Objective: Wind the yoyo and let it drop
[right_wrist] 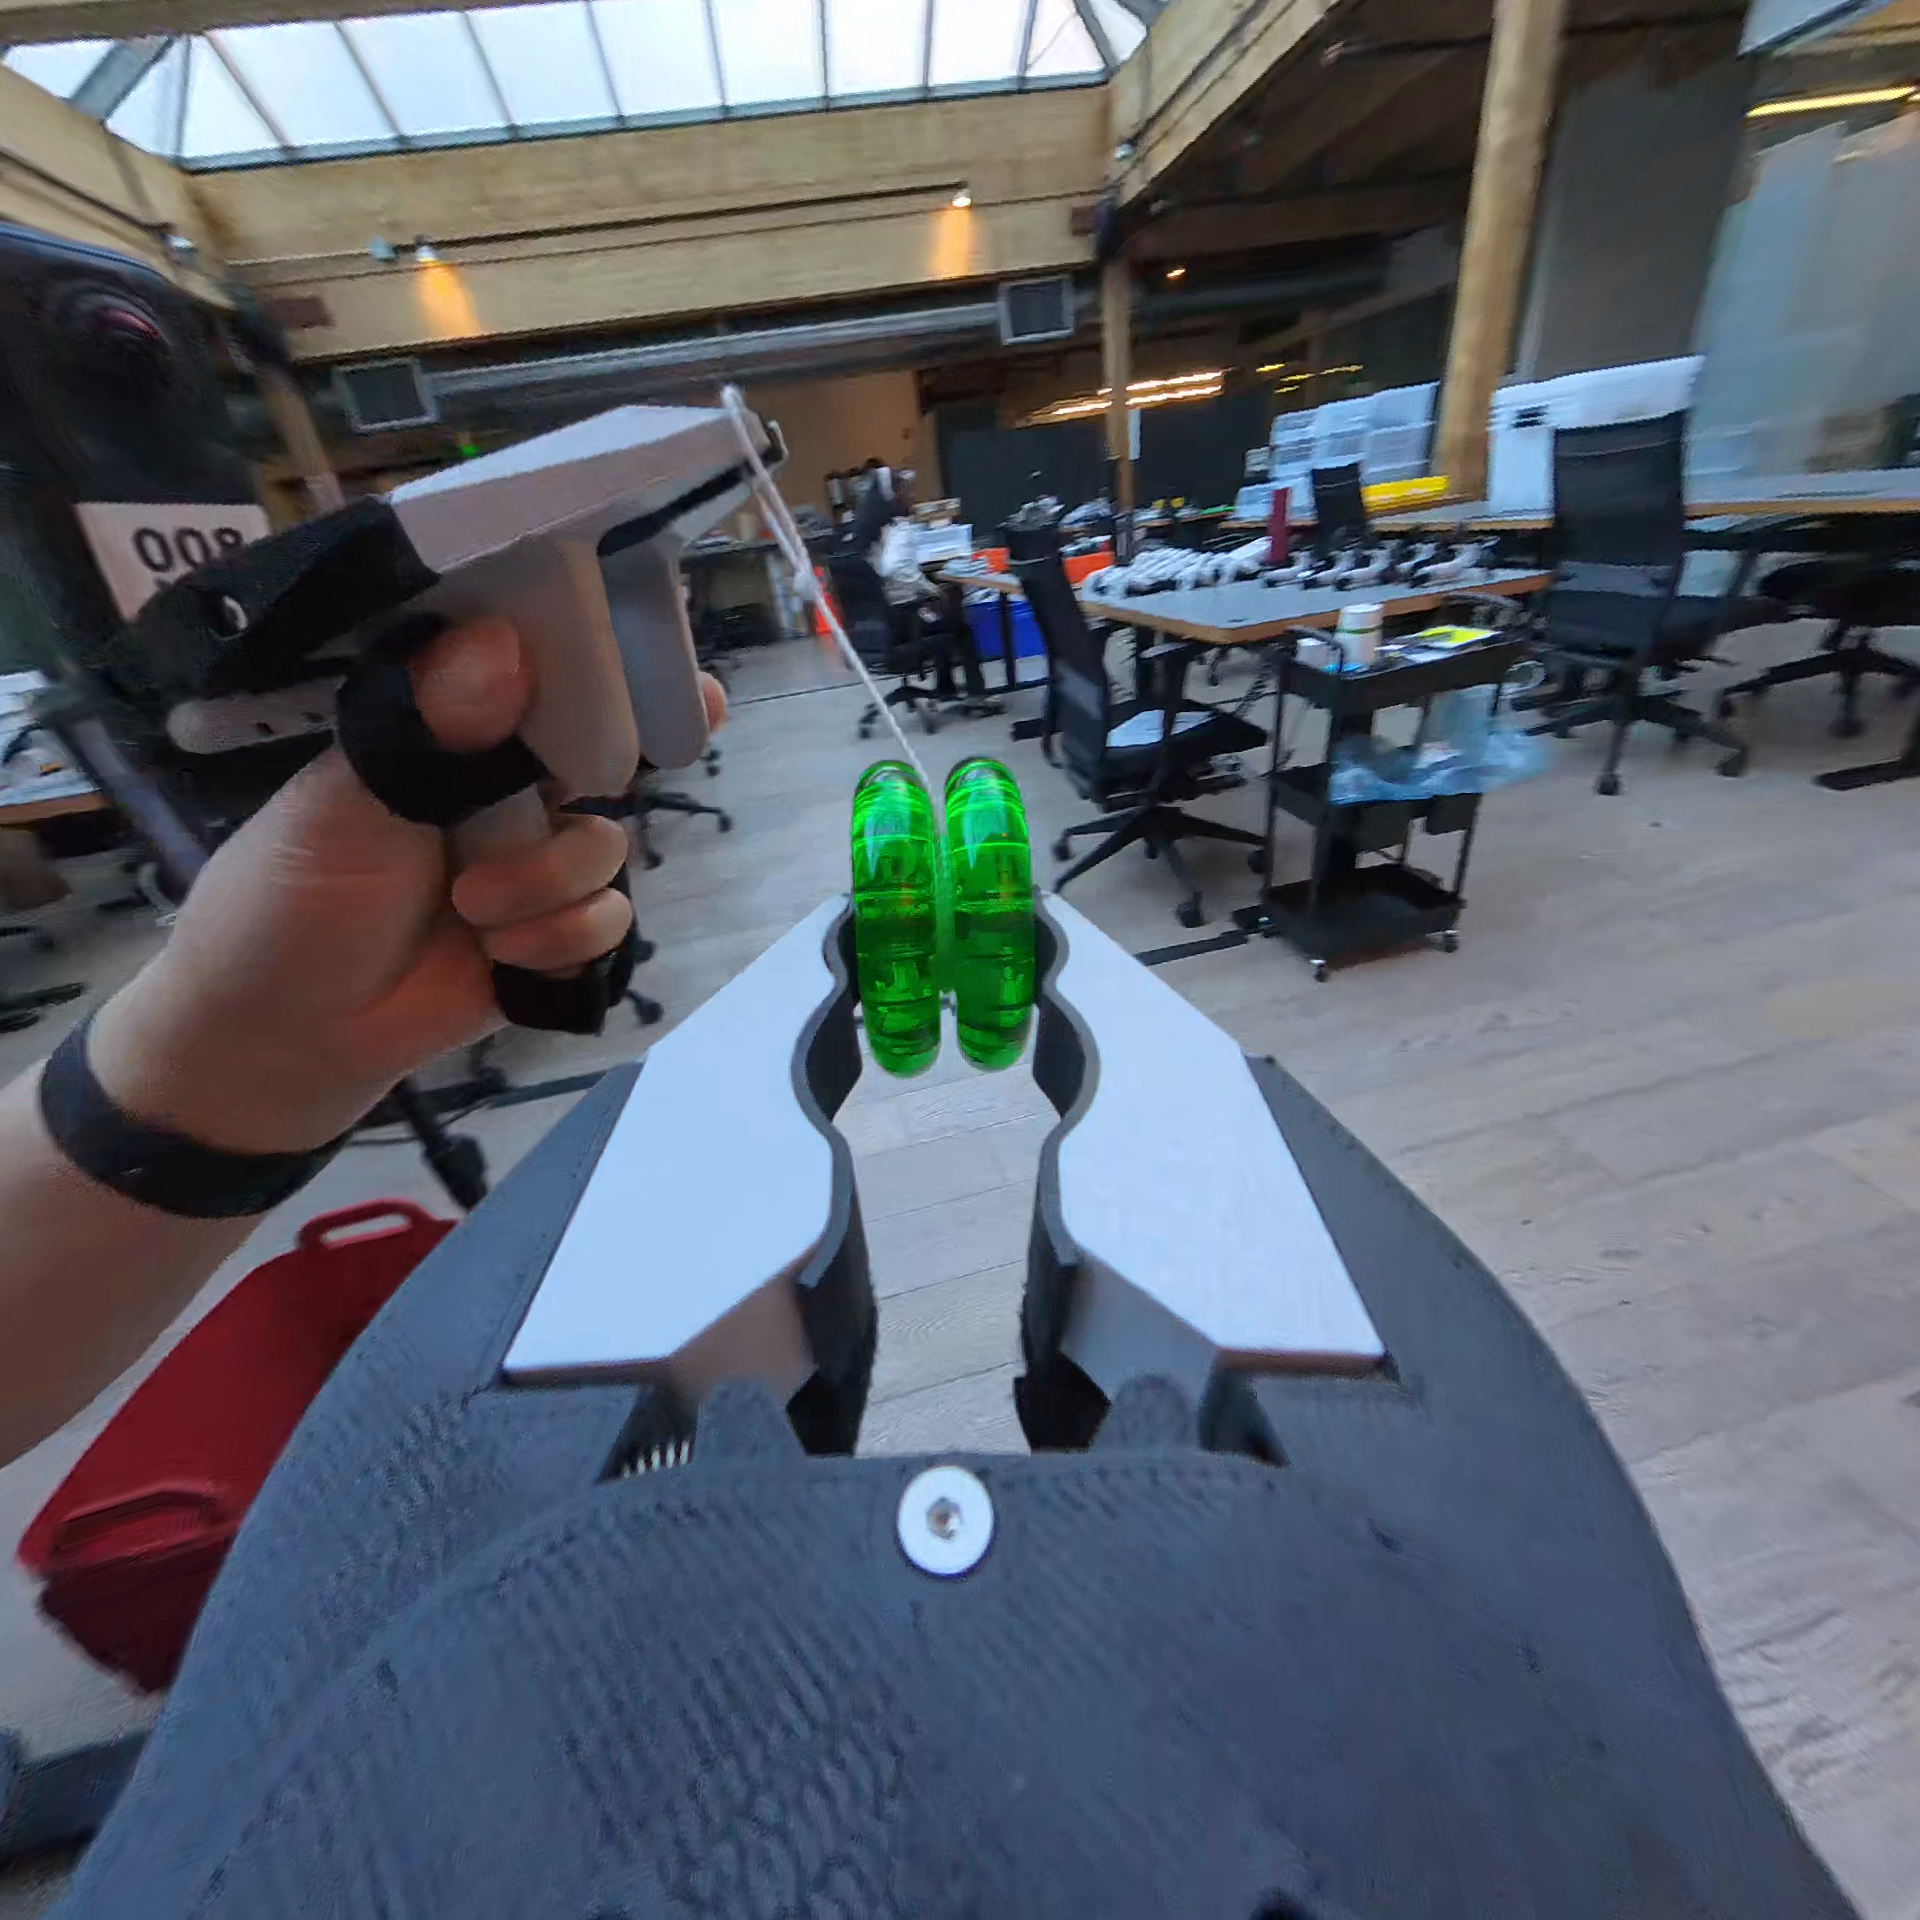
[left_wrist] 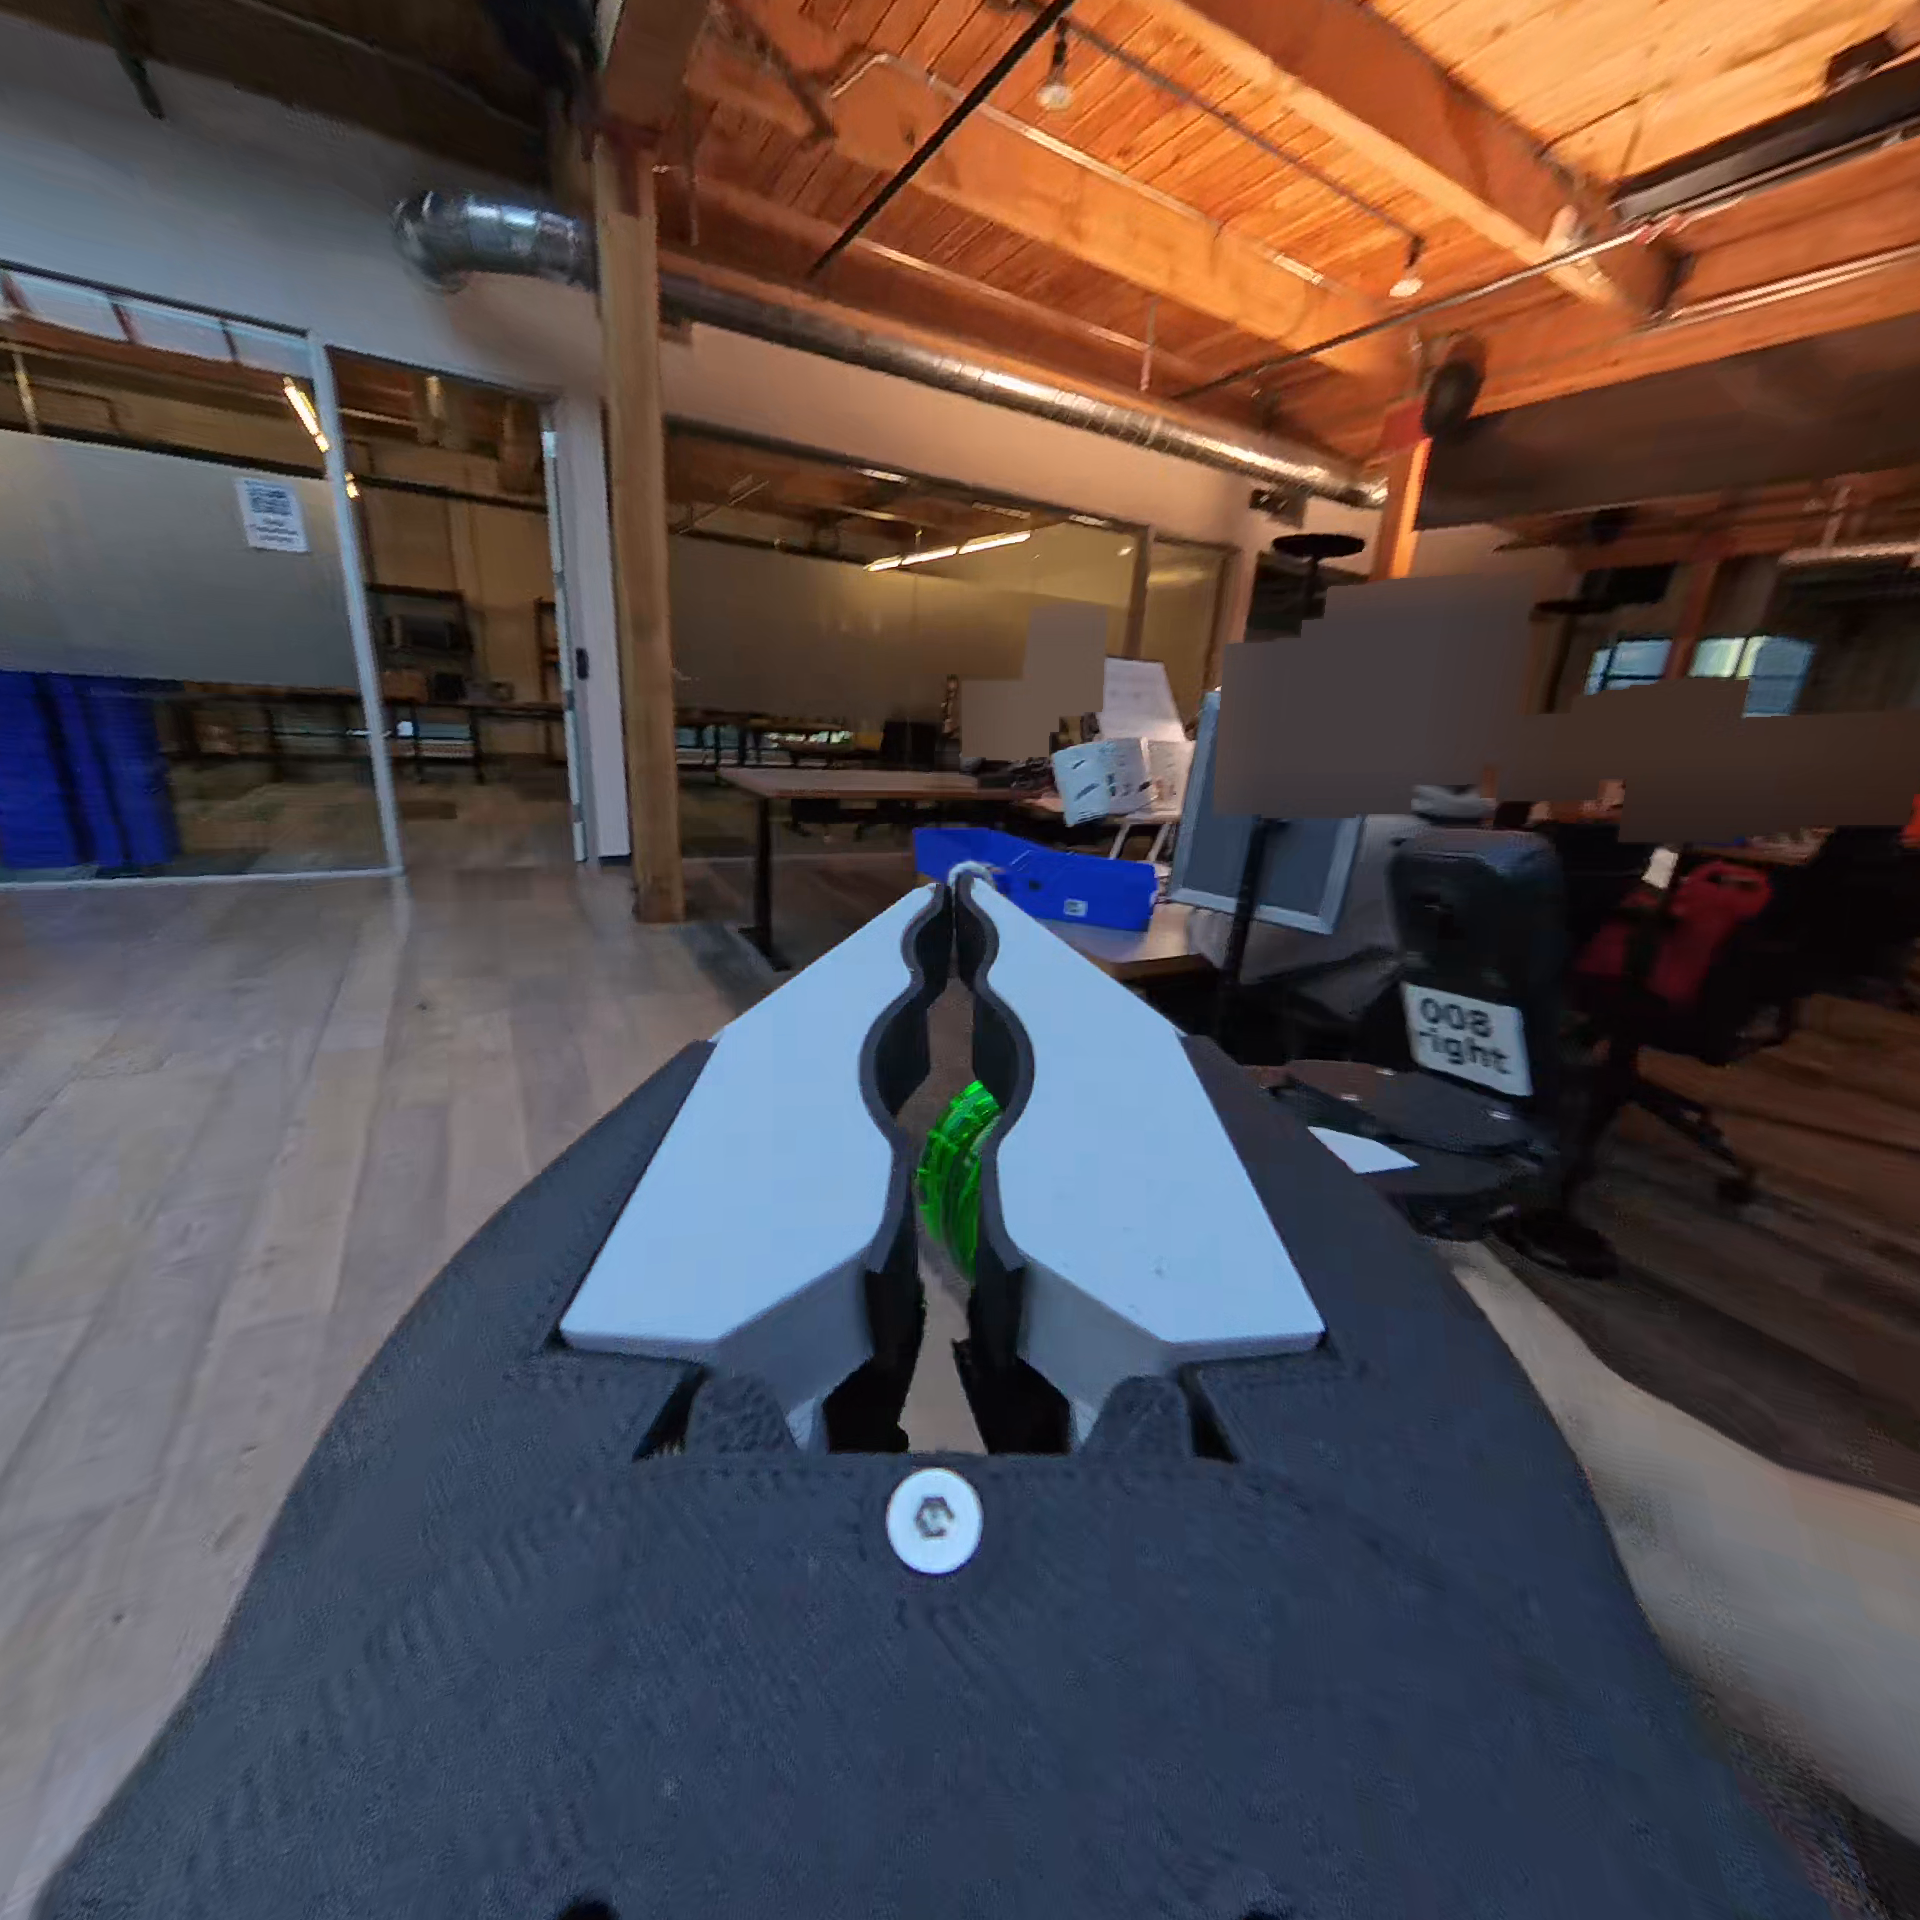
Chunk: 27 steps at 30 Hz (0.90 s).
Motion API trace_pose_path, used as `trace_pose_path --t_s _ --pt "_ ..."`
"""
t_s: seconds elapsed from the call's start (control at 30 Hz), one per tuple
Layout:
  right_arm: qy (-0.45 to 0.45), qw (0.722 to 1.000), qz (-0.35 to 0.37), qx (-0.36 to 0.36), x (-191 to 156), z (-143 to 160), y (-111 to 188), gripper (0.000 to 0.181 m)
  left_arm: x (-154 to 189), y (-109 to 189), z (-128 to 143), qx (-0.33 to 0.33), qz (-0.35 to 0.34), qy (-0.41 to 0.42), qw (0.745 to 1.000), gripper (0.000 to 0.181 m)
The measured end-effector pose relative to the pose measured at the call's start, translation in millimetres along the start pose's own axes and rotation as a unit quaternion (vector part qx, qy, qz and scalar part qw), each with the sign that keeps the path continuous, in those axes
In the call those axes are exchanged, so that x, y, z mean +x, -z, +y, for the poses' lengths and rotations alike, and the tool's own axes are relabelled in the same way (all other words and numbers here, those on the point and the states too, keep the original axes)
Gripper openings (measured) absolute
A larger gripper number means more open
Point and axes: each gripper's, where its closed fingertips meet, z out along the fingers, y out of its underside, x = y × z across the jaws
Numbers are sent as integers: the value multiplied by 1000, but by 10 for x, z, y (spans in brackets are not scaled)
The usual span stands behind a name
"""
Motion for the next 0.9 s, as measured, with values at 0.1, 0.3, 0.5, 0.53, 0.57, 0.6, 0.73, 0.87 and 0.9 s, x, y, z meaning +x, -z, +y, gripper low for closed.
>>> trace_pose_path --t_s 0.1,0.3,0.5,0.53,0.57,0.6,0.73,0.87,0.9 --pt "20 996 84 13 386 -259 -185 26 -413 -481 -79 -56 -46 -34 997 0" --pt "65 979 193 17 904 -637 -464 27 -821 -1294 -242 -159 -91 -138 973 0" --pt "99 952 272 101 1467 -1215 -532 26 -1222 -1832 -446 -205 -100 -193 954 0" --pt "104 949 278 103 1554 -1258 -606 26 -1303 -1925 -464 -207 -103 -202 952 0" --pt "108 947 284 106 1650 -1292 -694 26 -1390 -2024 -481 -209 -104 -211 949 0" --pt "111 944 290 110 1761 -1318 -794 26 -1493 -2128 -496 -211 -105 -224 945 0" --pt "122 936 312 109 2315 -1305 -1334 26 -2025 -2521 -536 -204 -105 -253 940 0" --pt "128 933 319 108 2844 -1319 -1995 26 -2664 -2866 -585 -200 -101 -320 920 0" --pt "133 931 325 103 2969 -1378 -2150 26 -2812 -2968 -638 -199 -100 -339 914 0"
